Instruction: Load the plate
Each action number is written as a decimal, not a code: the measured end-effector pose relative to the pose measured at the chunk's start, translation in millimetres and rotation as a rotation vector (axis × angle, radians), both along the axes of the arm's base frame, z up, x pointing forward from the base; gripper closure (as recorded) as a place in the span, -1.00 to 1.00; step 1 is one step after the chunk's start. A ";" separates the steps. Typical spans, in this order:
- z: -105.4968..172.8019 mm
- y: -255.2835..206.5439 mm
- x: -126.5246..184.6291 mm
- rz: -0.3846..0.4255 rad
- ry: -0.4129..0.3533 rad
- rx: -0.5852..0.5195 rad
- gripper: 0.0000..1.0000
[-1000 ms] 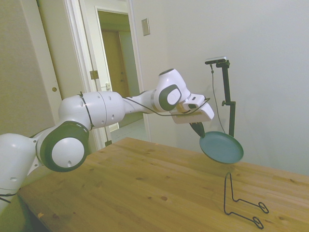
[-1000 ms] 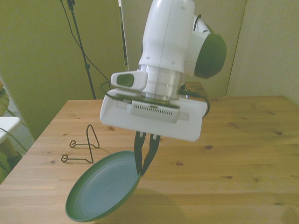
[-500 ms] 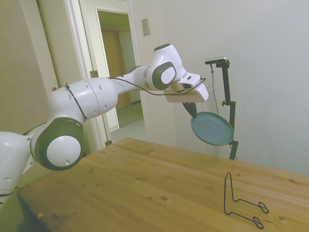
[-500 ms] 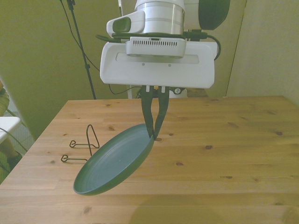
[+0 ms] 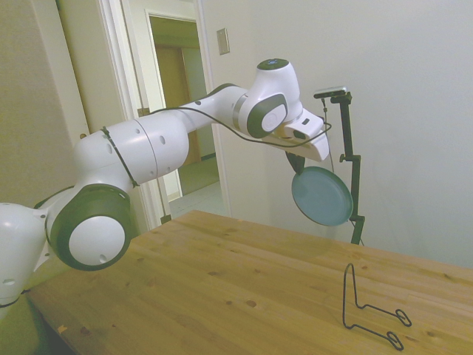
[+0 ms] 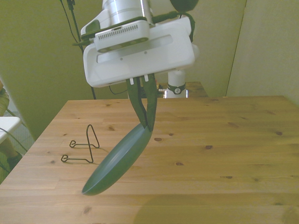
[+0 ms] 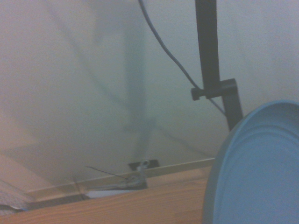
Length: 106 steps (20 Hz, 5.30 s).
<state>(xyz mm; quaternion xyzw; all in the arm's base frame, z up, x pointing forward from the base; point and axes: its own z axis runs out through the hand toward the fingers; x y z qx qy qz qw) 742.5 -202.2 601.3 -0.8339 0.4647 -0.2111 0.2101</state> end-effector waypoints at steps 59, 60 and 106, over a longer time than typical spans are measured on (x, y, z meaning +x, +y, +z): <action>-2.2 -220.8 -161.6 -0.073 -0.050 0.436 1.00; -5.0 -221.6 -160.3 -0.069 -0.046 0.442 1.00; -107.3 -286.8 -199.8 -0.075 0.038 0.548 1.00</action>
